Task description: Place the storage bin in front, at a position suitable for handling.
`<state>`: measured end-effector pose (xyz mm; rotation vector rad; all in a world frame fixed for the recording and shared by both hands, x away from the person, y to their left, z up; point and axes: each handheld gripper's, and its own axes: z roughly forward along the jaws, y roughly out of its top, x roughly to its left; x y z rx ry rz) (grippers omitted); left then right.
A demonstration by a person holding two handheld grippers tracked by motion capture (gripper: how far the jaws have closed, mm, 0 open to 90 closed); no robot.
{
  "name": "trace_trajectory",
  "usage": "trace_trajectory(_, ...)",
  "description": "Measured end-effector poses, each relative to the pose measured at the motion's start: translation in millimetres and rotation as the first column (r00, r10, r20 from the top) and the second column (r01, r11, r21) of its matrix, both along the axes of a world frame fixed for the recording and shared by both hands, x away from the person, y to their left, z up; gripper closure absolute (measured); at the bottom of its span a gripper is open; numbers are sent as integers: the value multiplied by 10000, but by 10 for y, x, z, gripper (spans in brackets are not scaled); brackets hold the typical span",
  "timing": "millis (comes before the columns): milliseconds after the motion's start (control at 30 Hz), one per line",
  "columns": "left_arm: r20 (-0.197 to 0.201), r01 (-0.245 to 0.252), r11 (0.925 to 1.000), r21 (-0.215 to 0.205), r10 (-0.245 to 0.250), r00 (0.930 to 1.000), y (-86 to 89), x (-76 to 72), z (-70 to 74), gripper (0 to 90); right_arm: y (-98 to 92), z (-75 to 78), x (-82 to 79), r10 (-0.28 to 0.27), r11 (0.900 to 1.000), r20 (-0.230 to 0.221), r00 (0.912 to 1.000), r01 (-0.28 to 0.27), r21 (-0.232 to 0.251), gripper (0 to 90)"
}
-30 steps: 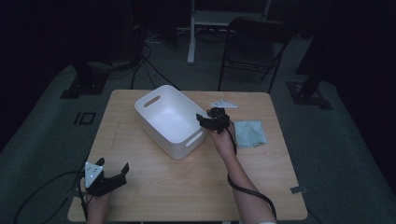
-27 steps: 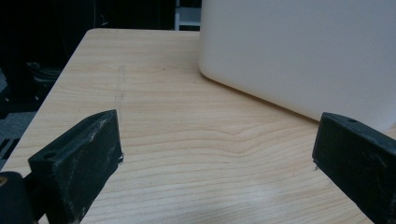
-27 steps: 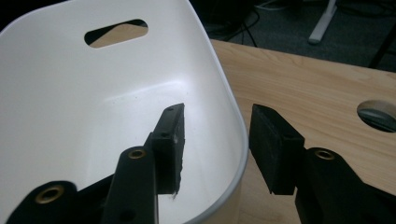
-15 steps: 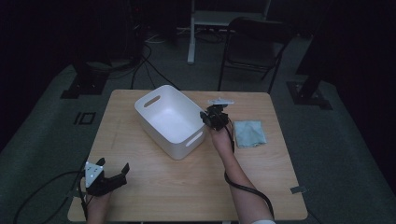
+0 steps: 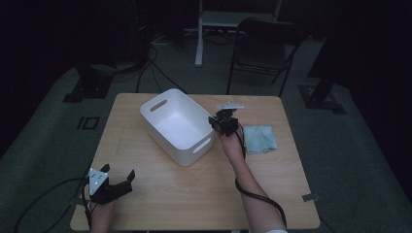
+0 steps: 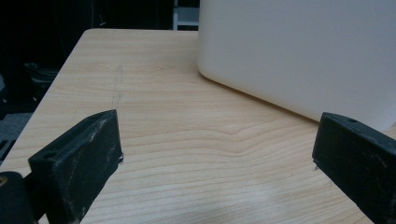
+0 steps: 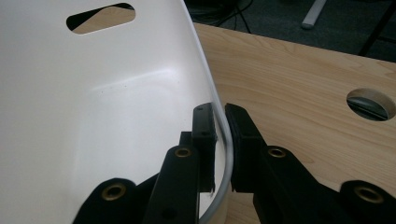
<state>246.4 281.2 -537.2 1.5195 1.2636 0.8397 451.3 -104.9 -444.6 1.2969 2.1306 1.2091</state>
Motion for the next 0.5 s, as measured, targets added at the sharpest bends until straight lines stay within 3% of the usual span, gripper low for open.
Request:
trace_trajectory(333, 223, -88, 10000, -28, 88, 9997, -9, -7, 7, 15, -45, 1, -66, 151, 9999, 32, 9999, -151, 10, 835)
trace_trajectory(500, 269, -22, 9995, -317, 31, 9996, -5, -5, 7, 15, -74, 0, -121, 255, 9997, 65, 9997, -255, 8, 837)
